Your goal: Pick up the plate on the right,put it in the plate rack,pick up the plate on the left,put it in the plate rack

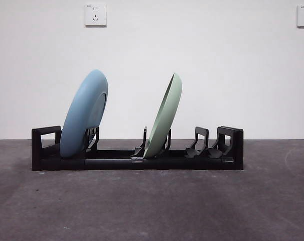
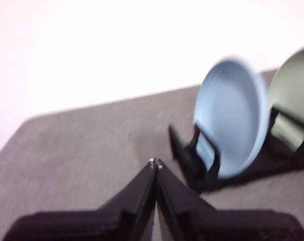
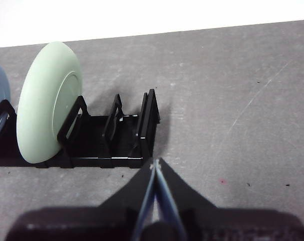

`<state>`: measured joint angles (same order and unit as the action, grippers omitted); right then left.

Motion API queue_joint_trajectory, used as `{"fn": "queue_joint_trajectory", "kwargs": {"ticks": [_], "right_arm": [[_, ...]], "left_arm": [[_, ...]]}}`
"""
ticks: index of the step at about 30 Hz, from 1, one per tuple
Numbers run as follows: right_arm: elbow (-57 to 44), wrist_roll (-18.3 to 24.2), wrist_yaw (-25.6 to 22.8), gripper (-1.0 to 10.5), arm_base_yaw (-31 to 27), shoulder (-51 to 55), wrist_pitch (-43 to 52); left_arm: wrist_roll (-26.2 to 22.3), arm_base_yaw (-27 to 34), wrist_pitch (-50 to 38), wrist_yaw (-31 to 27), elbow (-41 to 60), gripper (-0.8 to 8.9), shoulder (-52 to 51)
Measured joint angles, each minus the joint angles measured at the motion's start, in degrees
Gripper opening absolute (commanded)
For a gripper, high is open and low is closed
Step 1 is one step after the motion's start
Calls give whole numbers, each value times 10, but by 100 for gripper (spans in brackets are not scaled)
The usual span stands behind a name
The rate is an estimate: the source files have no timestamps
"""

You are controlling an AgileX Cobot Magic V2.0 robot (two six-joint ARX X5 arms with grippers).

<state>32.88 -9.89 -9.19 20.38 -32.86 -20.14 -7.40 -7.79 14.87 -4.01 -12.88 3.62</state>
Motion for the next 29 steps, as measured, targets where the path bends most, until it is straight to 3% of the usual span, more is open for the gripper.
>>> {"fn": "queue_joint_trajectory", "kwargs": {"ticks": [9, 12, 29], "right_arm": [[0, 0, 0, 9, 0, 0, 0], [0, 0, 0, 9, 0, 0, 0], [0, 0, 0, 9, 0, 2, -2]], "left_arm": [[6, 24, -34, 18, 115, -3, -33], [25, 24, -37, 50, 116, -3, -33], [40, 24, -38, 51, 116, -4, -33]]}}
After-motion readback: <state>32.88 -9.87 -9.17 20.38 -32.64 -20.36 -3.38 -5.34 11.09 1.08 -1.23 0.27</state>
